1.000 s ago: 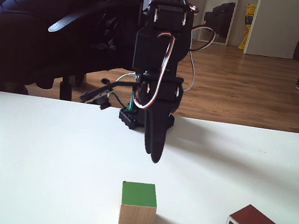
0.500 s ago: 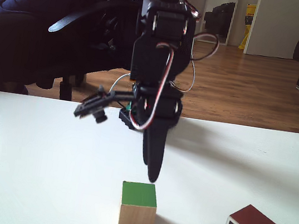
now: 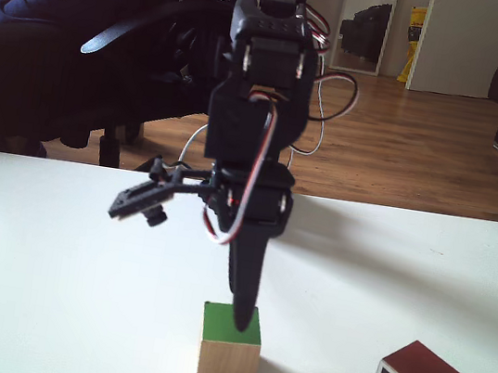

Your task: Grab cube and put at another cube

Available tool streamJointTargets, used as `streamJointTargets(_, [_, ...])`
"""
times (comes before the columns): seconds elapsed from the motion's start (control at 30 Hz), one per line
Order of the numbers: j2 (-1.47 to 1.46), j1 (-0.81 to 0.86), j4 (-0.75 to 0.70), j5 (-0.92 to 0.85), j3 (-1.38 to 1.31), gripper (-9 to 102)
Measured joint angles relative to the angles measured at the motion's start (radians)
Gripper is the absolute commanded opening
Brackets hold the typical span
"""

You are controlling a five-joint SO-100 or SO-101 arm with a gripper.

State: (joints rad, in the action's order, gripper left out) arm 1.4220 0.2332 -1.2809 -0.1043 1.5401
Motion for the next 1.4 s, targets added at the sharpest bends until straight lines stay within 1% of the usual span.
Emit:
streamJointTargets(0.87, [-0.166, 0.023, 0.0, 0.021, -0.141, 41])
streamJointTargets(1.4, [-0.253, 0.015, -0.009, 0.037, -0.161, 42])
